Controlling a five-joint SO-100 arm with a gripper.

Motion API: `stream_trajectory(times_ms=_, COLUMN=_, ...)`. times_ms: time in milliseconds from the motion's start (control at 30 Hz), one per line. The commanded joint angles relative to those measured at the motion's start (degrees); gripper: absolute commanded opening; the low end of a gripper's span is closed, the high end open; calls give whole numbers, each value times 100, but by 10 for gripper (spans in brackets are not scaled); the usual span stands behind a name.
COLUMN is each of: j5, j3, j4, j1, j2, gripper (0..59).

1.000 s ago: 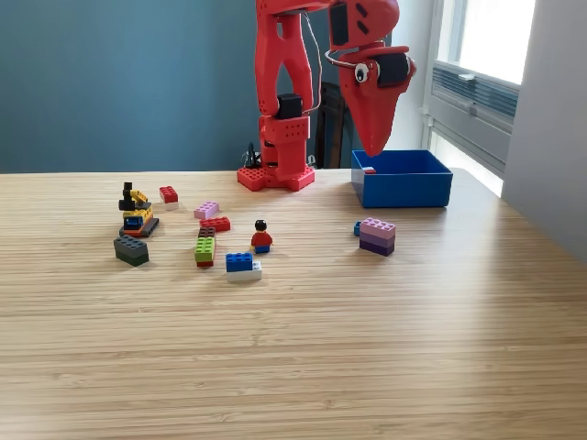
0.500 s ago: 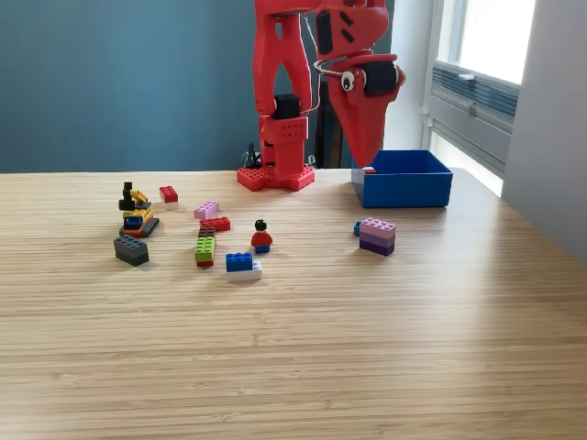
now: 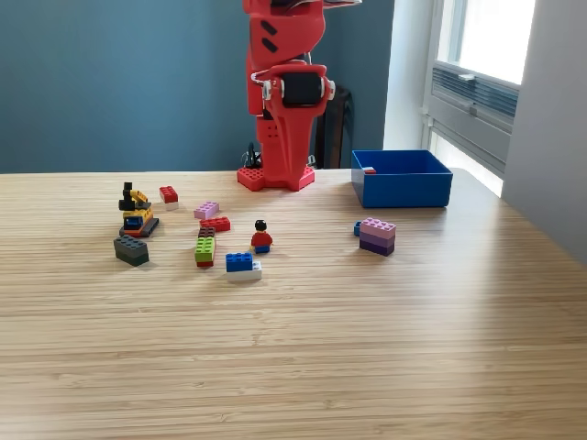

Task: Grasp a lego block and put it in the bin.

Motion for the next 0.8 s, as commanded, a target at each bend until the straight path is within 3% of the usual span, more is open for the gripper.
stream_trajectory(times_ms=33, j5=9, j3=9, j4=-18, j1=404, j2=396, gripper=0)
stream_trajectory(times_ms=367, j5=-246, j3=26, j4=185, j1=976, j2=396, gripper=0)
stream_trajectory(times_ms=800, j5=-1187, j3=290, j4=176, j1=1547, j2=466, gripper=0)
